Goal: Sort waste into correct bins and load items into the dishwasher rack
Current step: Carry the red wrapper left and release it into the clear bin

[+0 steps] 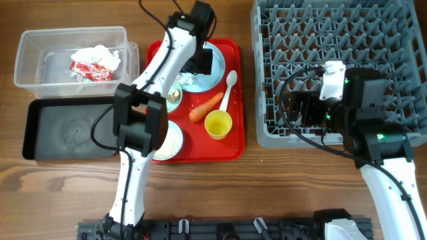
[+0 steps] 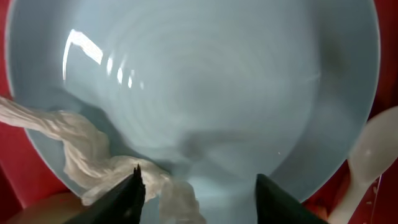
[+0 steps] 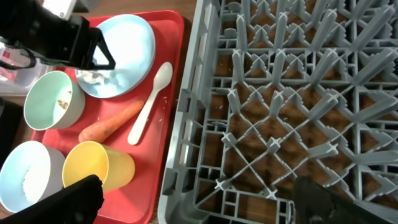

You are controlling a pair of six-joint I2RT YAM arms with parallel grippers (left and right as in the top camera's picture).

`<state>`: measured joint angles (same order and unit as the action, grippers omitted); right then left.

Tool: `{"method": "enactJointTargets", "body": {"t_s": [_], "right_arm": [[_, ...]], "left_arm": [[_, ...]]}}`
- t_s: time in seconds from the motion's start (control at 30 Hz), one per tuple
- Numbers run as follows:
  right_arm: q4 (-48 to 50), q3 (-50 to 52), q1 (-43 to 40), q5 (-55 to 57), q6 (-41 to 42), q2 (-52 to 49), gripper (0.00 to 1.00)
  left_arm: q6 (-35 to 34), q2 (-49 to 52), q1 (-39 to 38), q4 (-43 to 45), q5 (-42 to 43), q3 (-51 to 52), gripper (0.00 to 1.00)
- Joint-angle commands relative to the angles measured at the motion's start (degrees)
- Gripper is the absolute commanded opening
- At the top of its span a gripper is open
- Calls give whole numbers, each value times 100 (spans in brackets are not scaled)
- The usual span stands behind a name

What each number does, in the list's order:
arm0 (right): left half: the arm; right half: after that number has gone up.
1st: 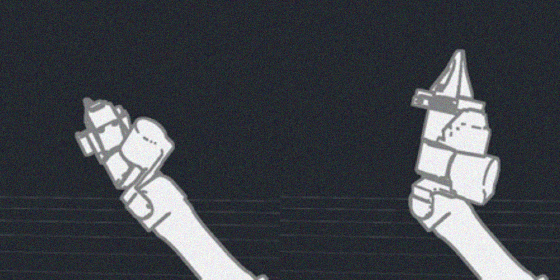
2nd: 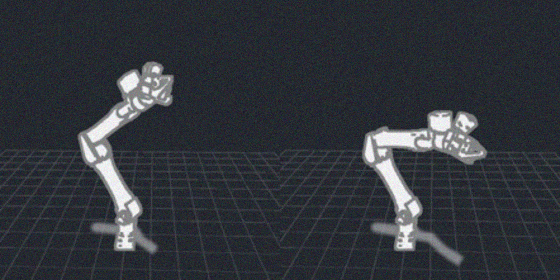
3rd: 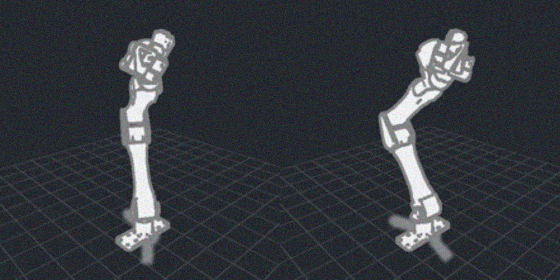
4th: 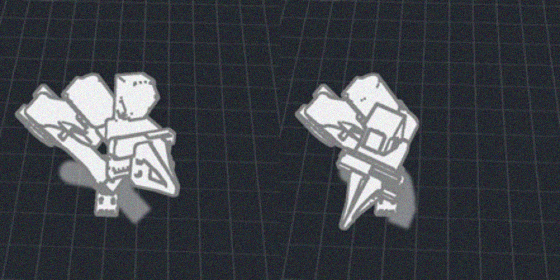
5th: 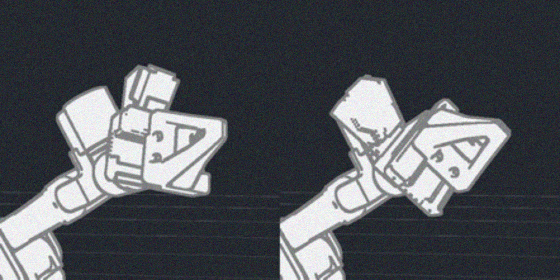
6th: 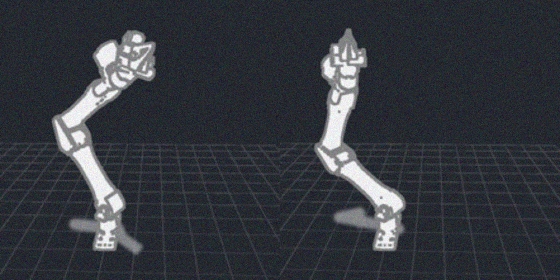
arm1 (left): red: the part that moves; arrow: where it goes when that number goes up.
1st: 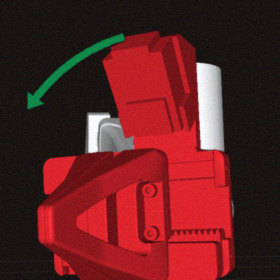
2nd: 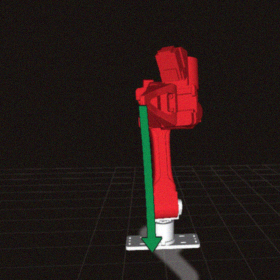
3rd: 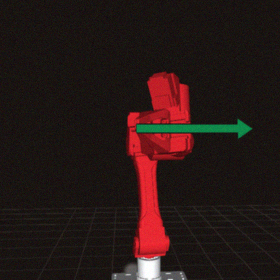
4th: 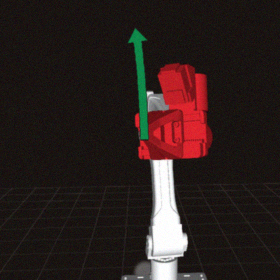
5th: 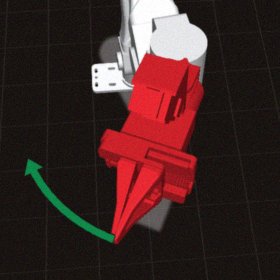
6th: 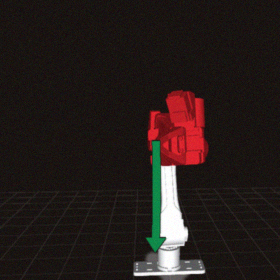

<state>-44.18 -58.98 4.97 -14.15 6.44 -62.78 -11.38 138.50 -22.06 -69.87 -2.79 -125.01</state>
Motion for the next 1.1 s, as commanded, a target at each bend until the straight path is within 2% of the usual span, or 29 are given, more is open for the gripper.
{"method": "enactJointTargets", "body": {"t_s": [0.0, 0.17, 0.2, 0.23, 0.37, 0.63, 0.73, 0.87, 1.07], "right_arm": [[-26, -90, -17, -98, 111, -44, 100], [-72, -90, -17, -98, 120, -48, 100], [-92, -90, -17, -98, 120, -66, 100], [-90, -90, -17, -98, 122, -76, 100], [-92, -90, -17, -98, 122, -76, 100], [-87, -90, -17, -98, 120, -76, 100], [-90, -90, -17, -98, 122, -76, 100], [-87, -90, -17, -96, 120, -76, 100], [-59, -90, -17, -96, 120, -76, 100]], "left_arm": [[-129, 210, -22, -190, -28, 33, 50], [-452, 210, -17, -216, -74, 186, 49], [-455, 210, -17, -79, -74, 472, 46], [-455, 210, -17, 4, -96, 590, 34], [-455, 210, -17, 254, -133, 590, 4], [-616, 48, 28, 354, -133, 245, 4], [-887, -361, 111, 275, -133, -229, 4], [-885, -1049, 317, 247, -133, -315, 4], [-883, -2039, 1390, 127, -136, -315, 4]]}}
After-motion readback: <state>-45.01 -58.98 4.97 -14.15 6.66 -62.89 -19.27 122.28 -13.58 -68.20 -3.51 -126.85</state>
